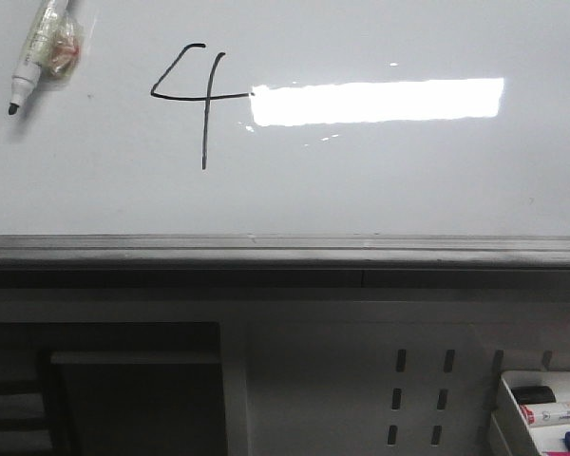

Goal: Write number 4 on whiteboard

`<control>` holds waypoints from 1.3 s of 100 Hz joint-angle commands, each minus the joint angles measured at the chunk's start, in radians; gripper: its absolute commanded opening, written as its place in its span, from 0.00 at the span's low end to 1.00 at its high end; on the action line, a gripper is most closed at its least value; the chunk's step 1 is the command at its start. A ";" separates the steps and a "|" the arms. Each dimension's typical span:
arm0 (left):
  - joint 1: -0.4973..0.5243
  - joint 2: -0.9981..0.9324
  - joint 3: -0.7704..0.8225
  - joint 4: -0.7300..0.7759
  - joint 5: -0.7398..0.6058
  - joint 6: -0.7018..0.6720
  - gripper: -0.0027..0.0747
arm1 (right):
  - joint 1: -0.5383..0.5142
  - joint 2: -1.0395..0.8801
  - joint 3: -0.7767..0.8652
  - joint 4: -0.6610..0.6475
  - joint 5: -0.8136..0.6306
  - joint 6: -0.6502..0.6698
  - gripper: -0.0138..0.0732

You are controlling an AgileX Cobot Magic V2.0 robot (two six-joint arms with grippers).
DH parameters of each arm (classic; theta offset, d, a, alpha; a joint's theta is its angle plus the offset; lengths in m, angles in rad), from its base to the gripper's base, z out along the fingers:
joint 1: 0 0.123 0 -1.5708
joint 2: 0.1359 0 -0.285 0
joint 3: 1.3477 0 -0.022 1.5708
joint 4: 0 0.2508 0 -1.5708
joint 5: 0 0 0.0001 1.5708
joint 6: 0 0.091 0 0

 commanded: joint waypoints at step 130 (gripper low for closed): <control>0.162 0.009 0.046 0.729 -0.011 -0.687 0.01 | -0.005 -0.029 0.000 0.048 -0.067 -0.015 0.08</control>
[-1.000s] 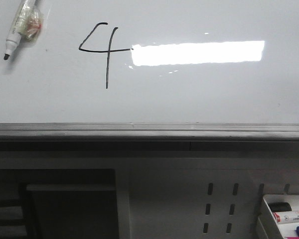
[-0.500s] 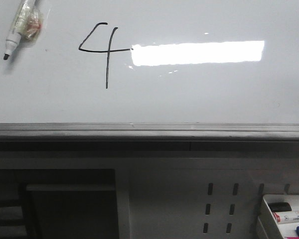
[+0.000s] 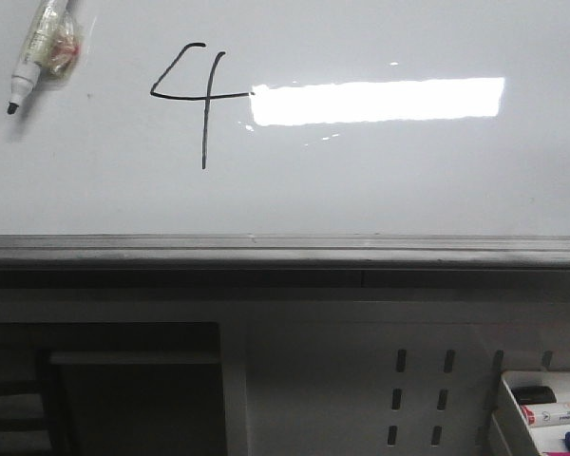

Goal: Write number 4 on whiteboard

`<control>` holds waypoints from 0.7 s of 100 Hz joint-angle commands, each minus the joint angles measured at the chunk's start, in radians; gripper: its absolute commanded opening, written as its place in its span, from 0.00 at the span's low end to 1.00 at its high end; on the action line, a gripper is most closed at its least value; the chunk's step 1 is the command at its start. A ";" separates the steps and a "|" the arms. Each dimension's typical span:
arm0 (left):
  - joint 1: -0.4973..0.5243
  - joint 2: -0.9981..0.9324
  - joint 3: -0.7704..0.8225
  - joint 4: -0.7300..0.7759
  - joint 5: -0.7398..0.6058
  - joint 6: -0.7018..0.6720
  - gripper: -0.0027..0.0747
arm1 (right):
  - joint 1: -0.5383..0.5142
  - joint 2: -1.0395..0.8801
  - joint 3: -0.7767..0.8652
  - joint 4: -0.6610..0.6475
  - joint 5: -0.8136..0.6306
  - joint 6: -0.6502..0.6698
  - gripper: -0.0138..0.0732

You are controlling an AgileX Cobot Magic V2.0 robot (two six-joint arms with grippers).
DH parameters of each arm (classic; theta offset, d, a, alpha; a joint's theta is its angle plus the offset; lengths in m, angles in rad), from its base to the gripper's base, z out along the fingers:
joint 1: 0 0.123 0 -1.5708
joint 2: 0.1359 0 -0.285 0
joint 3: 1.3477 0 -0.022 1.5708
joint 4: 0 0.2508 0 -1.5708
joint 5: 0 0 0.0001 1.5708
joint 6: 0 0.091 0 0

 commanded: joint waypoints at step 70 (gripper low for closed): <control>0.213 -0.028 0.179 0.782 -0.050 -0.727 0.01 | -0.005 0.008 -0.026 0.042 -0.027 -0.013 0.08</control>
